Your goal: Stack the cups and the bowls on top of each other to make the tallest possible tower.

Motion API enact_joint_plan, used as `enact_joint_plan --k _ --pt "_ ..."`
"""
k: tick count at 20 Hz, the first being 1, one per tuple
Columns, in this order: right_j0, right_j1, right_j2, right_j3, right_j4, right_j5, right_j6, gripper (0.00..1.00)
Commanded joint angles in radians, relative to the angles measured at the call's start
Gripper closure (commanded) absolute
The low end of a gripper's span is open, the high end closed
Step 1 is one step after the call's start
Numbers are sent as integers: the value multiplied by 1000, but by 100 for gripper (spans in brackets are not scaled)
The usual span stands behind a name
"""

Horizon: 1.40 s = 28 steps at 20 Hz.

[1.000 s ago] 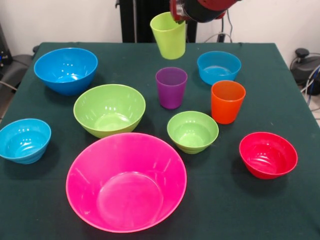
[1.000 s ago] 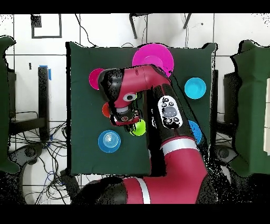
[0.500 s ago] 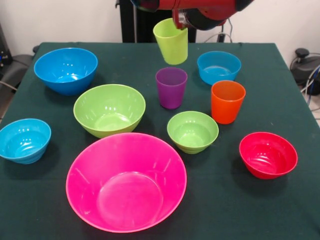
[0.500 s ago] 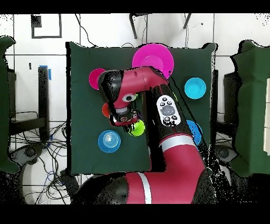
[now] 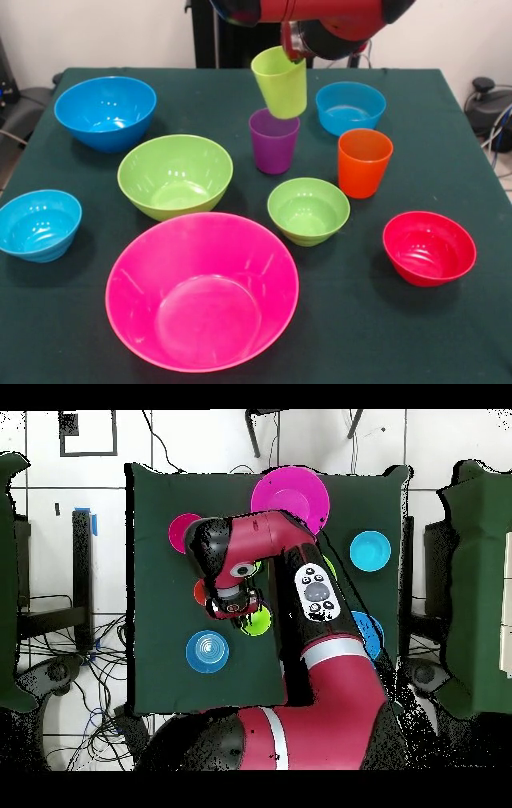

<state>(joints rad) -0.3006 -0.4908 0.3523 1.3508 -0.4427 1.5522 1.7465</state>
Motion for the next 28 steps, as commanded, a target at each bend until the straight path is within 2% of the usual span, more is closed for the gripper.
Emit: enact_joint_plan --k 1,28 --pt "-8 66 69 -52 -60 -69 -177 100" --pt "-54 104 92 -104 -96 -77 -256 100"
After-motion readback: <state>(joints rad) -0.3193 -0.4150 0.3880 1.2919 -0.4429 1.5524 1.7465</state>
